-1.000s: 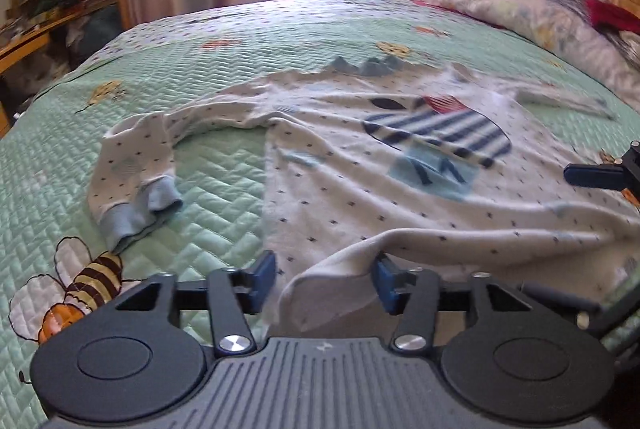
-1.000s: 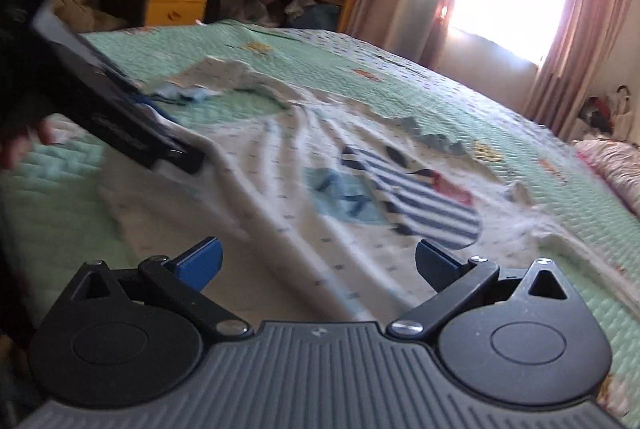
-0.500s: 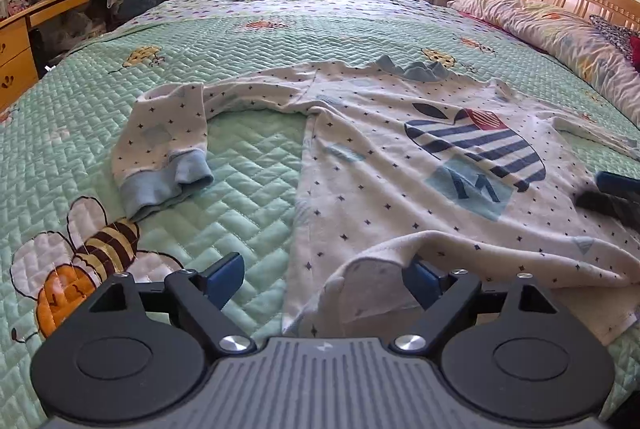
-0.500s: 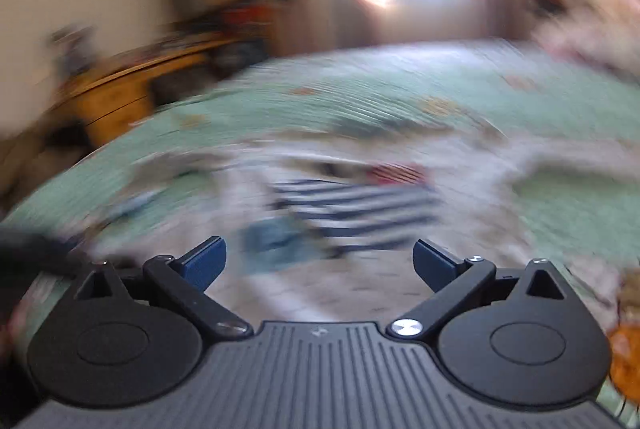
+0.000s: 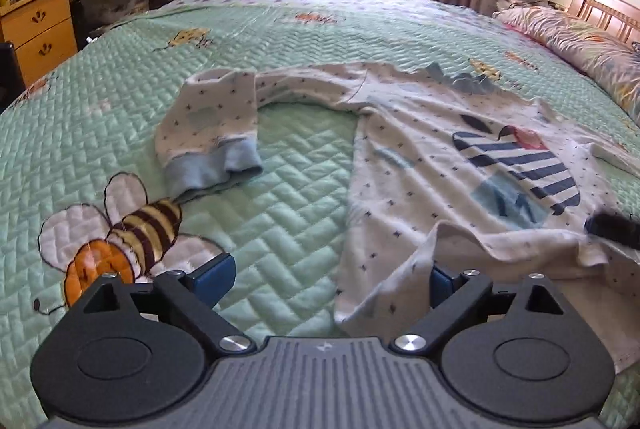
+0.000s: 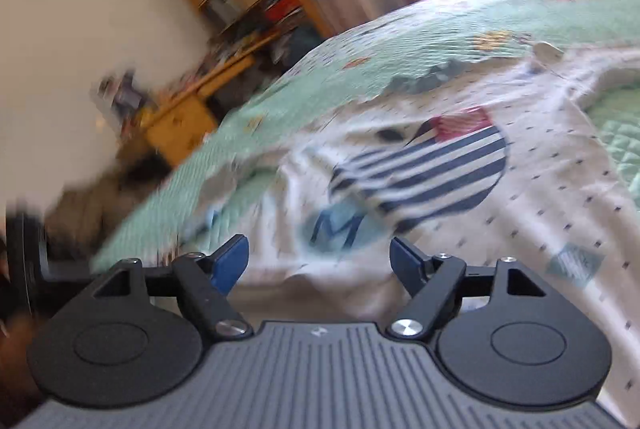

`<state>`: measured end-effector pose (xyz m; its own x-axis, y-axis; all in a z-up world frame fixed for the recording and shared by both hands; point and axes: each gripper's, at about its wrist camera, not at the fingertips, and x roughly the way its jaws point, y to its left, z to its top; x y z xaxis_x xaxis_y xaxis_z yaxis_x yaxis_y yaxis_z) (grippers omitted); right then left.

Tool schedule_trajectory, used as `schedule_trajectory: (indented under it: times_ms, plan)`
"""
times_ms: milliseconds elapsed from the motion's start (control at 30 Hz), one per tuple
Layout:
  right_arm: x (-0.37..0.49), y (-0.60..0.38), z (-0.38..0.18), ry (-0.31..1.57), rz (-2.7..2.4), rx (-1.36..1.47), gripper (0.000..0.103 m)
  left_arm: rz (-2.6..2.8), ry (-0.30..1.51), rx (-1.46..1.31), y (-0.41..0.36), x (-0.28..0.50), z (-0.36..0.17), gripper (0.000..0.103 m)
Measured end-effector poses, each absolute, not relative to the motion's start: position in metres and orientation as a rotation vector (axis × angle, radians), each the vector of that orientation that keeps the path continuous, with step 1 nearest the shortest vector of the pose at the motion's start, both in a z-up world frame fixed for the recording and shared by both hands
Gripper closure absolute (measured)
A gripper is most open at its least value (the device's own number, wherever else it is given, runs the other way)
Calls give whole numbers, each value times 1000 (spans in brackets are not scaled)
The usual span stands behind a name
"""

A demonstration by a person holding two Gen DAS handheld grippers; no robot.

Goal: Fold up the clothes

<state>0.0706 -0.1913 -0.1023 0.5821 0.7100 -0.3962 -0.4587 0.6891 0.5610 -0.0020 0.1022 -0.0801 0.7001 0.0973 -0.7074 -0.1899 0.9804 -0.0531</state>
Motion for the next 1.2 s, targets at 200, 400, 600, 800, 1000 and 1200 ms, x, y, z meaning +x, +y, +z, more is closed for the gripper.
schedule_trajectory:
  times_ms: [200, 400, 600, 800, 1000, 1200]
  plan:
    - [50, -213, -111, 690, 822, 629, 21, 173, 752, -97, 99, -11, -77, 8]
    - [18, -213, -78, 549, 702, 363, 21, 110, 620, 117, 69, -21, -57, 9]
    - [11, -210, -60, 457, 641, 194, 14, 51, 655, 270, 52, -10, -66, 23]
    - [-22, -209, -29, 334, 552, 5, 24, -10, 713, 155, 66, -14, -73, 100]
    - [-64, -250, 90, -195, 475, 144, 0, 1, 730, 101, 72, -12, -73, 100]
    - [27, -203, -17, 451, 607, 44, 35, -3, 758, 74, 71, -19, -84, 100]
